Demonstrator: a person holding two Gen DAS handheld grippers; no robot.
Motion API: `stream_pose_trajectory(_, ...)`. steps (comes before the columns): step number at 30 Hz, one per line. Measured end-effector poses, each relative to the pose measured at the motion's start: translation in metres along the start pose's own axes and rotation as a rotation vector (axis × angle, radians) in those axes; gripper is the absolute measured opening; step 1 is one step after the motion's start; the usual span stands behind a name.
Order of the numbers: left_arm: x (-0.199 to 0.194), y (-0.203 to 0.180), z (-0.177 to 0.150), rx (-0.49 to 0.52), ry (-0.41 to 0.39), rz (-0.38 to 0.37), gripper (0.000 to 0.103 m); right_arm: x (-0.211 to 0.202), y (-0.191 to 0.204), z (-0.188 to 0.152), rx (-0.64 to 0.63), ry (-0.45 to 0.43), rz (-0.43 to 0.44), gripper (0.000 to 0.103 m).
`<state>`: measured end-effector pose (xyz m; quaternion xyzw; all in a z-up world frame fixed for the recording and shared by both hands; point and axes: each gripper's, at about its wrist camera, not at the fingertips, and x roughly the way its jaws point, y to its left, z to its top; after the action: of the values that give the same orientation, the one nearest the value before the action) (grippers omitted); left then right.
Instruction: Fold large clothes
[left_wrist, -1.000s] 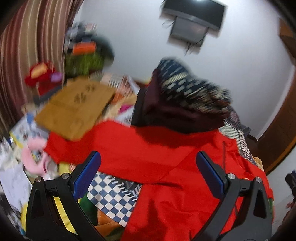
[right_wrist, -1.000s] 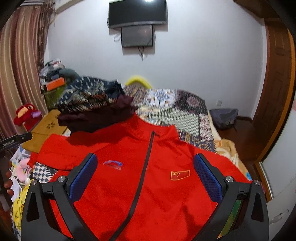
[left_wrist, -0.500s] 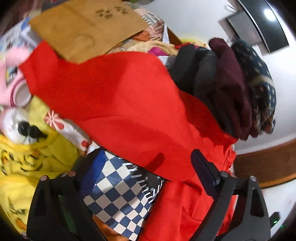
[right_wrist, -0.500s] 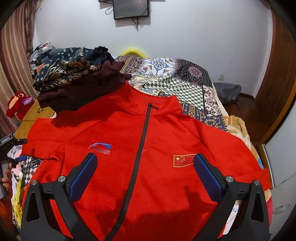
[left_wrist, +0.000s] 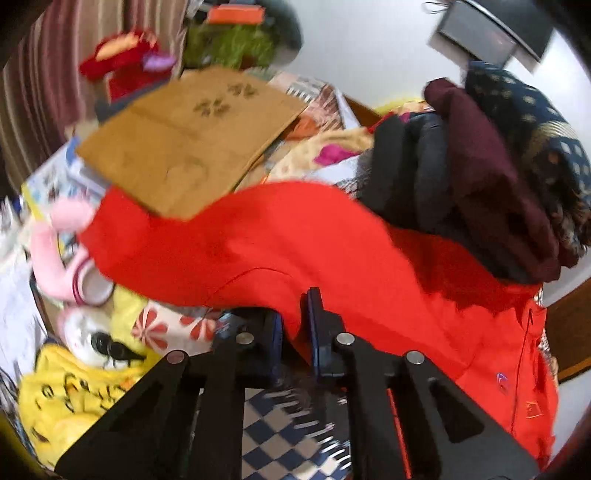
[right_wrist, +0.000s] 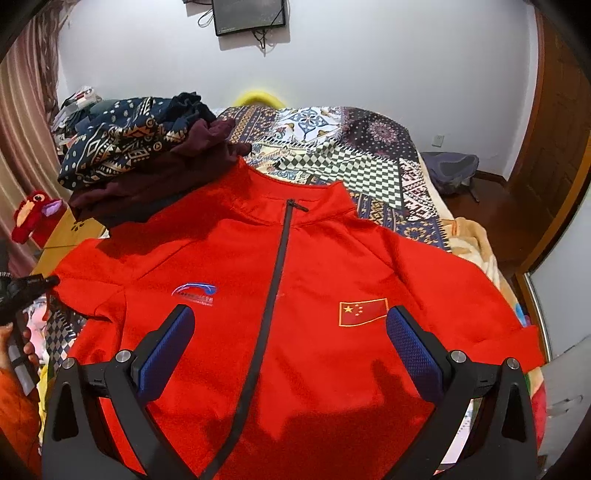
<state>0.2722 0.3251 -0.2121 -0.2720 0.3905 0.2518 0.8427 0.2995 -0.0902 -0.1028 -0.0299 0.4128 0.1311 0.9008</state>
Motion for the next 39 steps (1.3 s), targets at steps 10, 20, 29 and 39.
stream_pose_trajectory(10, -0.076, -0.089, 0.025, 0.229, -0.186, -0.152, 0.001, -0.02, 0.003, -0.004, -0.098, -0.062, -0.06, 0.103)
stream_pose_trajectory(20, -0.135, -0.209, -0.012, 0.499, -0.26, -0.322, 0.003, -0.026, -0.007, -0.013, -0.084, -0.064, -0.038, 0.103)
stream_pose_trajectory(29, -0.105, -0.169, -0.029, 0.398, -0.072, -0.273, 0.067, -0.023, -0.011, -0.016, -0.069, -0.05, -0.044, 0.103)
stream_pose_trajectory(39, -0.047, -0.023, 0.015, -0.022, 0.088, -0.318, 0.073, -0.007, 0.014, -0.01, -0.087, -0.021, -0.056, 0.103)
